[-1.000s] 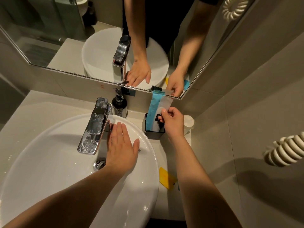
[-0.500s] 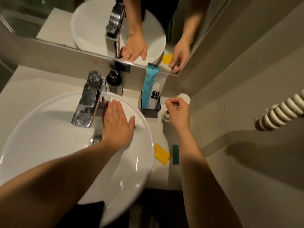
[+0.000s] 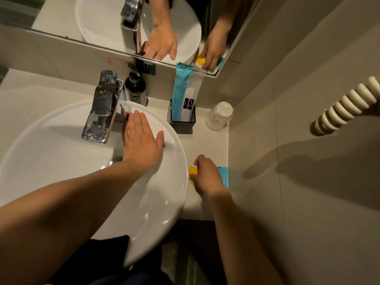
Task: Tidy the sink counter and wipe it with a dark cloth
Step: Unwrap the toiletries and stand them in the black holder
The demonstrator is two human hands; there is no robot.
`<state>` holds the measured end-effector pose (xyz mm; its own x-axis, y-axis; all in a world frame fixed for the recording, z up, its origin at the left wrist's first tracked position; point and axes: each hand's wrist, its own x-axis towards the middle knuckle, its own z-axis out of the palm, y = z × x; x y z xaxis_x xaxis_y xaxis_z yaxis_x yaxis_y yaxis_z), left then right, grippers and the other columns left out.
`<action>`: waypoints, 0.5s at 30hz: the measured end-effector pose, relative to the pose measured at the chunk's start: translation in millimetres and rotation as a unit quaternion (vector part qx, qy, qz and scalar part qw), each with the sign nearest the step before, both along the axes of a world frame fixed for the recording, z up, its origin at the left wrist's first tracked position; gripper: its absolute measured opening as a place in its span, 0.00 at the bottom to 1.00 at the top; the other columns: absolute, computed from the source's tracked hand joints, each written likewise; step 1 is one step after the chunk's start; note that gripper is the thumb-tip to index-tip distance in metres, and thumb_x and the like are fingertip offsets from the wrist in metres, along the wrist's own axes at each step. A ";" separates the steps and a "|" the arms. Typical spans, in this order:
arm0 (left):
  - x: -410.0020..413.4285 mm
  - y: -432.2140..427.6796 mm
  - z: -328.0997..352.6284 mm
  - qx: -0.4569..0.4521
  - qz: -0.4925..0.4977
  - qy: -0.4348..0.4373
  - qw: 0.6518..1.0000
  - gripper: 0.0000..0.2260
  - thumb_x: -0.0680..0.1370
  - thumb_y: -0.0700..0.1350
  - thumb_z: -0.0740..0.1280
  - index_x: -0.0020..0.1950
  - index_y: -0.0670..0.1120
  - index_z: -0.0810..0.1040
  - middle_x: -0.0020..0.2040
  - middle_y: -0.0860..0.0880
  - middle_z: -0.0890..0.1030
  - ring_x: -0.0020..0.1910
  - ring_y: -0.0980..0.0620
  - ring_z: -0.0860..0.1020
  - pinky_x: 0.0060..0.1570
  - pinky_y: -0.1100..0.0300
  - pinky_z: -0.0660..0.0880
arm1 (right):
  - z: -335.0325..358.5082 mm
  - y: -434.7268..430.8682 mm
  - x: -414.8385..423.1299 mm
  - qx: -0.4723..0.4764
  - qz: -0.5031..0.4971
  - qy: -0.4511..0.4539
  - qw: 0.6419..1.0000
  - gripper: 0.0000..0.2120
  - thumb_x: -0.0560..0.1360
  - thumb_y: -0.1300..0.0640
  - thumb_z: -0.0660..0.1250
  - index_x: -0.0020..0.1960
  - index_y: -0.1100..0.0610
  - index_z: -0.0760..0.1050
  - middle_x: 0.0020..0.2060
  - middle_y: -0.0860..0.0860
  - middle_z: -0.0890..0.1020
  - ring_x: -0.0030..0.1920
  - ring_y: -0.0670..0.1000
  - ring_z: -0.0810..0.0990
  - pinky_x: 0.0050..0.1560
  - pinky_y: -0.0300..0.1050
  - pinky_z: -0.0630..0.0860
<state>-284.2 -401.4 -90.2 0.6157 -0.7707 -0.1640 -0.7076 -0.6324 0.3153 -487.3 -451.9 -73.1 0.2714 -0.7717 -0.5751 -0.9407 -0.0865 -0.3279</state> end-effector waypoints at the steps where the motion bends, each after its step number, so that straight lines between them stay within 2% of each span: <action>1: 0.1 -0.2 0.5 0.002 0.000 0.000 1.000 0.36 0.83 0.62 0.48 0.82 0.40 0.42 0.84 0.41 0.45 0.83 0.43 0.43 0.78 0.48 0.41 | -1.6 1.0 0.3 -0.003 0.002 0.001 1.000 0.15 0.77 0.53 0.73 0.58 0.47 0.68 0.55 0.50 0.76 0.50 0.52 0.77 0.52 0.44 0.73; 5: 0.1 0.2 1.4 0.001 -0.003 0.002 1.000 0.36 0.83 0.61 0.49 0.82 0.40 0.41 0.84 0.40 0.45 0.83 0.43 0.43 0.79 0.47 0.42 | -3.3 -0.6 -2.1 0.002 -0.004 -0.003 1.000 0.08 0.80 0.52 0.69 0.54 0.48 0.70 0.52 0.51 0.78 0.47 0.51 0.78 0.50 0.42 0.73; 8: 1.2 0.3 1.5 0.003 -0.002 0.006 1.000 0.36 0.83 0.62 0.48 0.82 0.40 0.41 0.84 0.41 0.44 0.83 0.43 0.42 0.79 0.47 0.41 | 7.5 -10.4 -3.0 0.007 -0.041 -0.040 0.998 0.02 0.83 0.55 0.63 0.52 0.52 0.73 0.51 0.53 0.80 0.48 0.53 0.78 0.51 0.43 0.74; 11: 1.8 -0.3 2.2 0.003 -0.004 0.013 1.000 0.36 0.83 0.62 0.48 0.82 0.40 0.40 0.84 0.41 0.43 0.83 0.44 0.41 0.79 0.47 0.41 | 28.5 -27.6 -3.2 -0.031 -0.089 -0.125 0.988 0.07 0.83 0.58 0.61 0.49 0.55 0.76 0.46 0.51 0.80 0.47 0.52 0.78 0.46 0.42 0.73; 15: 1.2 0.2 2.2 0.003 -0.005 0.010 1.000 0.36 0.83 0.61 0.48 0.82 0.40 0.40 0.84 0.41 0.43 0.83 0.43 0.41 0.80 0.47 0.42 | 76.3 -52.2 14.7 -0.092 -0.118 -0.266 0.952 0.06 0.83 0.57 0.63 0.49 0.53 0.76 0.43 0.50 0.81 0.45 0.49 0.80 0.44 0.39 0.75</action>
<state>-283.0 -401.1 -88.0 0.6043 -0.7759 -0.1811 -0.7078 -0.6271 0.3251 -472.6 -504.1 3.1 0.2934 -0.9219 -0.2531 -0.6454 0.0043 -0.7638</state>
